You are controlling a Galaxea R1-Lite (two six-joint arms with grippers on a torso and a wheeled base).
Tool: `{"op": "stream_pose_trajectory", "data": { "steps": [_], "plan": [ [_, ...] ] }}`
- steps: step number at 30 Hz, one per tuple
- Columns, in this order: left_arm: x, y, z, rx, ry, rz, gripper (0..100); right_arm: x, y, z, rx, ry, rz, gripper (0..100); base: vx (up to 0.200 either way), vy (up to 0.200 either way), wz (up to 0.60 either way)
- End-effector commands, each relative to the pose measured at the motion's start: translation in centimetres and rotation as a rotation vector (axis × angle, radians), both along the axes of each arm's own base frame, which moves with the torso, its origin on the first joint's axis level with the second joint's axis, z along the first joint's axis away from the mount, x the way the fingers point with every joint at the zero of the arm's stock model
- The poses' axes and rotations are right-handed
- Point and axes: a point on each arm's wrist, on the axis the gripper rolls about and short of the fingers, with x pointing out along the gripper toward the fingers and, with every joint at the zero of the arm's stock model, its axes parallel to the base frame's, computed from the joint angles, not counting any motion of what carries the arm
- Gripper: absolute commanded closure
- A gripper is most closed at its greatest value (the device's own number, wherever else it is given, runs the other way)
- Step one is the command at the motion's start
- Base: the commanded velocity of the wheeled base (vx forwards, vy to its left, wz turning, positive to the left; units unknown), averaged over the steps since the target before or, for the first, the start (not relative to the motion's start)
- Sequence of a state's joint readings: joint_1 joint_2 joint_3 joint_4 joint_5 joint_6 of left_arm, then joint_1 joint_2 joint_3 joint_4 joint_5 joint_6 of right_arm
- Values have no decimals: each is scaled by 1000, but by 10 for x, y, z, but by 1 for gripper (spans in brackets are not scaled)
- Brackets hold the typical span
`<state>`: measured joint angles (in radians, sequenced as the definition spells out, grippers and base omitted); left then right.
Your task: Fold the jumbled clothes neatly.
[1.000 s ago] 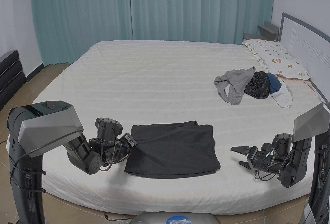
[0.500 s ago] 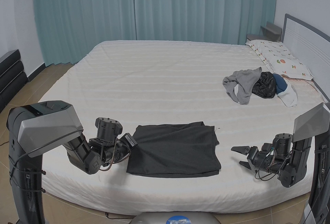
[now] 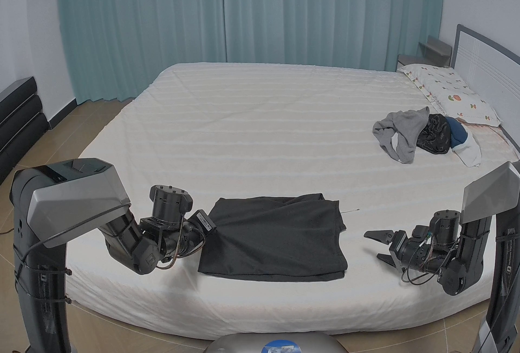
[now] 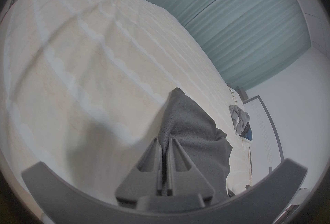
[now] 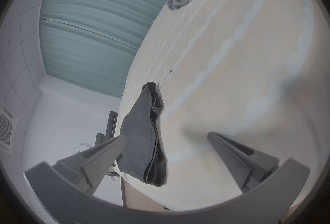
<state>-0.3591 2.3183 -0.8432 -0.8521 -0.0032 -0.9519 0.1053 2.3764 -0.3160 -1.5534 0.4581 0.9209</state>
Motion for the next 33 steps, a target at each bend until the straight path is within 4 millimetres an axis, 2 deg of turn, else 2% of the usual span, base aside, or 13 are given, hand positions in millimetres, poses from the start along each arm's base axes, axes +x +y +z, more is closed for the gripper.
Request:
{"op": "stream_pose_trajectory", "data": {
  "steps": [1, 30, 33],
  "plan": [
    [-1, 1, 0, 1, 3, 2, 100, 0, 0, 0, 2, -6, 1, 0, 0, 200, 0],
    [-3, 4, 1, 4, 8, 7, 100, 0, 0, 0, 2, -6, 1, 0, 0, 200, 0],
    [-5, 2, 0, 6, 14, 0, 100, 0, 0, 0, 1, -7, 1, 0, 0, 0, 0]
  ]
}}
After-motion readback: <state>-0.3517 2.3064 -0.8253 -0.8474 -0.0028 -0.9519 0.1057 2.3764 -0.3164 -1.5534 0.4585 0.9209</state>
